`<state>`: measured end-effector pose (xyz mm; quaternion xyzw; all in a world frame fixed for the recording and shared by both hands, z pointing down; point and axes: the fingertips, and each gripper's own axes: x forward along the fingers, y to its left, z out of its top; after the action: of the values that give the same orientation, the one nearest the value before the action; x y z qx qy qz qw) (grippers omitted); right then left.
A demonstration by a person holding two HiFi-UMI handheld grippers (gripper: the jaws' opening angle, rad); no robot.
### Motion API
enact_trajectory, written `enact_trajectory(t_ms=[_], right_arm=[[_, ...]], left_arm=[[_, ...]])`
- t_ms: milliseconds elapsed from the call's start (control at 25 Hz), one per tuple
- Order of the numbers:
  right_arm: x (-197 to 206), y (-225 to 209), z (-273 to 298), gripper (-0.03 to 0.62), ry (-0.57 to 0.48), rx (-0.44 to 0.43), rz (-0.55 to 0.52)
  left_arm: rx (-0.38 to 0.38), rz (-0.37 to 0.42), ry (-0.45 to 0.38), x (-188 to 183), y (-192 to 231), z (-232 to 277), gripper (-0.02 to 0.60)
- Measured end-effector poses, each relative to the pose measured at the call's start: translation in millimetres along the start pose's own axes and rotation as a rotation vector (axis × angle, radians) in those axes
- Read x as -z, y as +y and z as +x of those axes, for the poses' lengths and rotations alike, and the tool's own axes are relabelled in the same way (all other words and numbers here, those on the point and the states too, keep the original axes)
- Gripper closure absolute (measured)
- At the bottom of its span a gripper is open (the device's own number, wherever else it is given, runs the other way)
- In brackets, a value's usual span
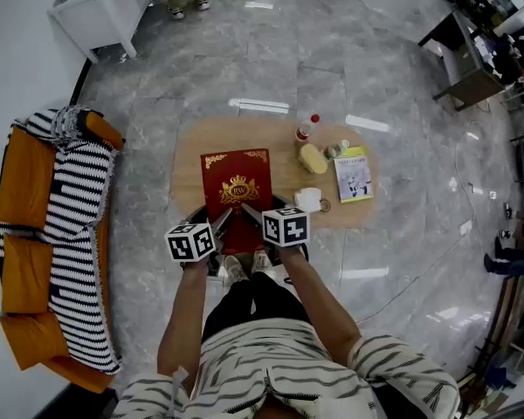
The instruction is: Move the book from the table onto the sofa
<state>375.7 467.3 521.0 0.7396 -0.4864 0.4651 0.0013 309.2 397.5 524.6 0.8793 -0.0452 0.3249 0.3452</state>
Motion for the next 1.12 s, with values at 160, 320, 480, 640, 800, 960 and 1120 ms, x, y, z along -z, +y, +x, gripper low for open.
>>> enact_trajectory(t_ms=[160,320,480,640,800,960,1120], right_arm=[[-13,22,-28,0.243,-0.020,-0.018,-0.023],[-35,41,-54,0.243,-0.046,-0.031,-0.057],[-49,64,-73,0.243,-0.081,-0.054,-0.104],[-70,88,-88,0.243,-0.110,-0.119,-0.163],[-82,120,-93,0.243,-0.127,-0.185,-0.249],[-73,152,-89,0.243,-0.129,-0.252,-0.311],[-70,177,-86,0.244,-0.113,-0.318,-0.374]], left_arm=[[-0.016,0.014,-0.041,-12,-19,-31,0.270],[-0.006,0.041,-0.084,-33,-41,-55,0.270],[-0.019,0.066,-0.144,-47,-55,-82,0.270],[-0.069,0.071,-0.233,-65,-66,-111,0.270],[-0.126,0.041,-0.329,-74,-64,-144,0.270],[-0.193,0.024,-0.407,-66,-52,-175,0.270],[-0.244,-0.002,-0.467,-61,-44,-200,0.270]])
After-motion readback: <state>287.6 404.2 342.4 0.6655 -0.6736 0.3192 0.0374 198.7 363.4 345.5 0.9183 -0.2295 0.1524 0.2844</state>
